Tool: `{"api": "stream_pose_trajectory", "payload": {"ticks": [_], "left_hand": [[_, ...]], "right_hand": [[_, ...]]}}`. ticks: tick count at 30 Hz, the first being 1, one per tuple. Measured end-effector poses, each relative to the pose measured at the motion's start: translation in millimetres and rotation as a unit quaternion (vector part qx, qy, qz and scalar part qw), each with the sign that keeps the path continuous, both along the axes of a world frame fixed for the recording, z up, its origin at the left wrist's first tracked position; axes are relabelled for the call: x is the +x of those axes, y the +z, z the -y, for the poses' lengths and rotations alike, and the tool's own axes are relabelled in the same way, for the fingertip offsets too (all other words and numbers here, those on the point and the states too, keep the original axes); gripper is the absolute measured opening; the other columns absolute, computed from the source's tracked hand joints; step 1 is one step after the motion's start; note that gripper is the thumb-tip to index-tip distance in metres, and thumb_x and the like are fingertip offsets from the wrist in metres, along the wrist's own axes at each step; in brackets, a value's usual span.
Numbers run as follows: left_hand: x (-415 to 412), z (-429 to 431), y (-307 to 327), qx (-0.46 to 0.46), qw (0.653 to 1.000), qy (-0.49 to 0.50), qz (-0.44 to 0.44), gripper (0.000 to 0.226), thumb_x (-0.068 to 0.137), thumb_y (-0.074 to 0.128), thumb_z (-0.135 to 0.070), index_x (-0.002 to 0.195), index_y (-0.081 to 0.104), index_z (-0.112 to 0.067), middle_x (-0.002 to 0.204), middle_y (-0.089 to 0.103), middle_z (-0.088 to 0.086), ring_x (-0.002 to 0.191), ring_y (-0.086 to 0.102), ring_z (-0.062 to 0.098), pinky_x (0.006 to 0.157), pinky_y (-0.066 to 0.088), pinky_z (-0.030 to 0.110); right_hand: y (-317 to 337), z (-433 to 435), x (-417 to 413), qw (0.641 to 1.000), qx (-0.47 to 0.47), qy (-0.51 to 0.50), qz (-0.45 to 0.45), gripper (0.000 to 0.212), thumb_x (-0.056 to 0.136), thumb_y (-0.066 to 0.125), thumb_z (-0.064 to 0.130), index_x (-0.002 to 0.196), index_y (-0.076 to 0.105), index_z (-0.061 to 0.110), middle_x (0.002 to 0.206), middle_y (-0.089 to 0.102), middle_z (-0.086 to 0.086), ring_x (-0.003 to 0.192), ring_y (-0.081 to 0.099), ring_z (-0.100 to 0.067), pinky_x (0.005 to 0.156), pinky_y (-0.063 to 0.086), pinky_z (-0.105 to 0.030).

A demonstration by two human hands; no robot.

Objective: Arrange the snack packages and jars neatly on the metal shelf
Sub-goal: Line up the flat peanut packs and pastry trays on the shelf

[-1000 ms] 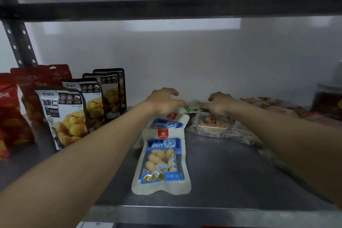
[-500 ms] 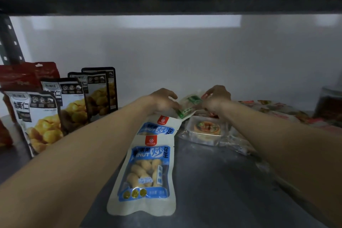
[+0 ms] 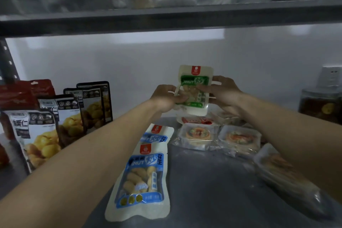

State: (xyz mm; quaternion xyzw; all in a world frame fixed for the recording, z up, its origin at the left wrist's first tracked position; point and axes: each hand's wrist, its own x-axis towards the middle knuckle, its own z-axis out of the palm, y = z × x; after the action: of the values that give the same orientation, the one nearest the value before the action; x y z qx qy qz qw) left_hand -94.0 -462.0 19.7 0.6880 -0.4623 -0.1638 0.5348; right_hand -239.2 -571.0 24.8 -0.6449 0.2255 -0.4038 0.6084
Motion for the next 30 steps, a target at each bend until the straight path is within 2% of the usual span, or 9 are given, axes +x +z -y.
{"api": "stream_pose_trajectory", "payload": {"ticks": [4,8,12,14,17,23,26,28,30], "left_hand": [[-26,8,-1,-0.024,0.999,-0.002,-0.026,0.019,0.078,0.078,-0.016,0.086,0.062,-0.011,0.083,0.066,0.003,0.072,0.062,0.015,0.052,0.051,0.018],[-45,10,1,-0.018,0.999,-0.031,-0.032,0.036,0.079,0.078,-0.026,0.107,0.064,-0.007,0.105,0.069,0.012,0.095,0.066,0.026,0.082,0.055,0.039],[-63,11,2,-0.004,0.998,-0.059,-0.014,0.024,0.083,0.074,-0.025,0.100,0.064,-0.011,0.100,0.069,0.007,0.080,0.064,0.016,0.069,0.053,0.028],[-69,13,-1,0.023,0.997,-0.071,0.000,0.022,0.083,0.074,-0.026,0.095,0.065,-0.011,0.095,0.069,0.006,0.076,0.062,0.014,0.064,0.050,0.023],[-77,19,-9,0.077,0.993,-0.088,0.027,0.032,0.080,0.076,-0.029,0.097,0.068,-0.003,0.090,0.070,0.004,0.078,0.063,0.015,0.060,0.046,0.022],[-93,32,-24,0.167,0.979,-0.106,0.056,0.030,0.071,0.083,-0.033,0.078,0.067,-0.008,0.064,0.065,-0.003,0.059,0.059,0.011,0.050,0.043,0.021],[-95,32,-24,0.186,0.974,-0.115,0.055,0.032,0.075,0.080,-0.032,0.079,0.066,-0.004,0.050,0.065,-0.002,0.037,0.056,0.007,0.043,0.039,0.020],[-94,32,-23,0.189,0.972,-0.109,0.084,0.035,0.076,0.079,-0.036,0.084,0.069,-0.004,0.054,0.066,-0.002,0.041,0.056,0.006,0.047,0.039,0.024],[-89,34,-24,0.184,0.971,-0.107,0.111,0.036,0.075,0.079,-0.041,0.085,0.070,-0.007,0.072,0.069,-0.002,0.066,0.062,0.008,0.060,0.046,0.026]], "right_hand": [[-3,-10,-23,0.998,-0.041,-0.005,-0.040,0.023,0.075,0.078,0.005,0.094,0.066,0.009,0.106,0.071,-0.012,0.084,0.071,-0.020,0.065,0.058,-0.030],[4,-14,-48,0.996,-0.050,-0.061,-0.039,0.038,0.074,0.079,0.007,0.107,0.060,0.007,0.103,0.069,-0.009,0.081,0.069,-0.018,0.061,0.057,-0.027],[6,-11,-69,0.993,-0.056,-0.074,-0.069,0.031,0.080,0.074,0.003,0.105,0.056,0.008,0.084,0.064,-0.001,0.066,0.065,-0.010,0.042,0.050,-0.017],[4,-8,-77,0.990,-0.054,-0.073,-0.109,0.023,0.081,0.073,0.002,0.097,0.059,0.008,0.089,0.069,-0.005,0.071,0.069,-0.015,0.052,0.056,-0.023],[-2,0,-87,0.984,-0.026,-0.051,-0.169,0.030,0.080,0.073,0.001,0.109,0.064,0.000,0.102,0.073,-0.013,0.088,0.073,-0.026,0.080,0.059,-0.042],[-13,9,-107,0.951,-0.009,-0.040,-0.305,0.023,0.084,0.068,0.000,0.101,0.051,0.002,0.099,0.066,-0.014,0.094,0.067,-0.029,0.089,0.055,-0.045],[-18,12,-109,0.935,-0.024,-0.044,-0.350,0.036,0.082,0.073,0.010,0.107,0.049,0.004,0.103,0.065,-0.012,0.100,0.065,-0.028,0.089,0.054,-0.042],[-19,15,-108,0.927,-0.038,-0.050,-0.370,0.048,0.078,0.078,0.016,0.116,0.052,0.003,0.107,0.067,-0.012,0.098,0.066,-0.029,0.089,0.055,-0.042],[-16,14,-109,0.900,-0.091,-0.073,-0.420,0.047,0.076,0.079,0.026,0.113,0.056,0.007,0.103,0.067,-0.010,0.092,0.067,-0.026,0.087,0.056,-0.043]]}}
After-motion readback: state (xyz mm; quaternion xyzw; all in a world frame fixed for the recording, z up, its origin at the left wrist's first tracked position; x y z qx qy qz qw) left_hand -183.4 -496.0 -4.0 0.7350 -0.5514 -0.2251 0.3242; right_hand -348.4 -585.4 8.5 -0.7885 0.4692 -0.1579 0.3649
